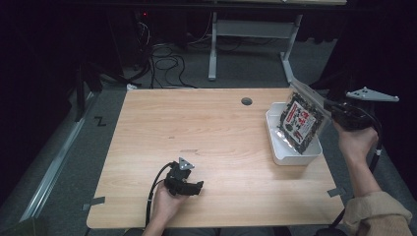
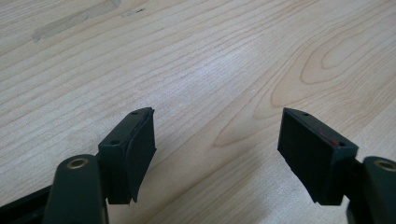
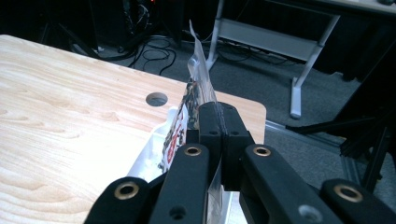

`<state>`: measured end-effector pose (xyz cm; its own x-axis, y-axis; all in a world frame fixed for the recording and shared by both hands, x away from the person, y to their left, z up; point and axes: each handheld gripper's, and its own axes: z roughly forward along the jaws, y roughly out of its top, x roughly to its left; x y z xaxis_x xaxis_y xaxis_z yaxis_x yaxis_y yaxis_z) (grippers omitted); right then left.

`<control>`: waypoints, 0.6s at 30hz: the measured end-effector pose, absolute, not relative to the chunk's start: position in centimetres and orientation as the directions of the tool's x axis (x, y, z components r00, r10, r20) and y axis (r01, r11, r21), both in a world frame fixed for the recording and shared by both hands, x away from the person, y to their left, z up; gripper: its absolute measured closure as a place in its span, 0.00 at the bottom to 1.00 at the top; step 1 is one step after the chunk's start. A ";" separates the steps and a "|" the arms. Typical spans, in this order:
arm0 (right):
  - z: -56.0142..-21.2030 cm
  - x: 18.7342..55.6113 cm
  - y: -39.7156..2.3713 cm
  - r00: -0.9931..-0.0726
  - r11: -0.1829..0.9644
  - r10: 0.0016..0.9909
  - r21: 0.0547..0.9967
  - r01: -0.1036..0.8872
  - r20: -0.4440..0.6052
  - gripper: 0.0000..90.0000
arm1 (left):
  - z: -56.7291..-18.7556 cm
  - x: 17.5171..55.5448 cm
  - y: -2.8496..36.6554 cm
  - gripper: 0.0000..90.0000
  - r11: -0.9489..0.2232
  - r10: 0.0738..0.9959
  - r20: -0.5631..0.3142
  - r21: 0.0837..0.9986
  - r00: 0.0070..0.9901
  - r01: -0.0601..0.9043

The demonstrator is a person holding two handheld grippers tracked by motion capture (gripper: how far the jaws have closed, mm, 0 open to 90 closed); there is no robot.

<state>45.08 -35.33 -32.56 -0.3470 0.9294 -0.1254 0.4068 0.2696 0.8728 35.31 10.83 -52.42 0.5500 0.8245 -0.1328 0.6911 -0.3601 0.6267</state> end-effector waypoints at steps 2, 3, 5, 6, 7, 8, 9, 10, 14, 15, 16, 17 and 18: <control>-32.7 45.0 -35.7 -0.352 0.270 0.928 0.867 0.418 -0.120 1.00 | -52.4 35.3 10.8 0.31 -0.360 0.825 -0.133 0.626 0.550 0.692; -32.8 45.0 -35.8 -0.351 0.267 0.929 0.867 0.421 -0.116 1.00 | -52.4 35.3 10.8 0.31 -0.360 0.825 -0.132 0.626 0.549 0.692; -32.9 44.9 -36.2 -0.350 0.269 0.929 0.867 0.420 -0.119 0.99 | -52.5 35.3 10.8 0.31 -0.360 0.824 -0.134 0.626 0.551 0.692; -33.0 44.9 -36.4 -0.350 0.267 0.930 0.866 0.423 -0.116 0.98 | -52.5 35.3 10.8 0.31 -0.361 0.824 -0.134 0.625 0.551 0.692; -33.1 44.9 -36.6 -0.351 0.268 0.929 0.864 0.427 -0.115 0.97 | -52.5 35.3 10.8 0.31 -0.365 0.824 -0.130 0.623 0.552 0.692; -33.2 44.8 -36.9 -0.350 0.268 0.930 0.862 0.430 -0.115 0.96 | -52.5 35.3 10.7 0.31 -0.365 0.823 -0.131 0.624 0.553 0.691; -33.4 44.8 -37.1 -0.348 0.263 0.931 0.864 0.430 -0.110 0.95 | -52.5 35.3 10.7 0.31 -0.365 0.823 -0.131 0.624 0.553 0.691; -33.5 44.8 -37.4 -0.343 0.256 0.933 0.867 0.429 -0.106 0.95 | -52.5 35.3 10.7 0.31 -0.365 0.823 -0.131 0.624 0.553 0.691; -33.8 44.7 -38.4 -0.336 0.239 0.938 0.867 0.438 -0.089 0.95 | -52.6 35.3 10.6 0.31 -0.370 0.821 -0.130 0.620 0.556 0.692; -33.8 44.7 -38.5 -0.333 0.236 0.939 0.868 0.437 -0.088 0.95 | -52.6 35.3 10.6 0.31 -0.373 0.821 -0.128 0.618 0.556 0.692; -33.8 44.7 -38.6 -0.333 0.236 0.939 0.867 0.440 -0.087 0.94 | -52.6 35.3 10.6 0.31 -0.373 0.821 -0.127 0.618 0.556 0.692; -33.9 44.7 -38.7 -0.334 0.235 0.939 0.866 0.441 -0.085 0.94 | -52.6 35.3 10.6 0.31 -0.374 0.821 -0.127 0.617 0.556 0.692; -33.9 44.7 -38.8 -0.329 0.234 0.941 0.864 0.446 -0.086 0.93 | -52.6 35.3 10.5 0.31 -0.374 0.821 -0.128 0.617 0.557 0.693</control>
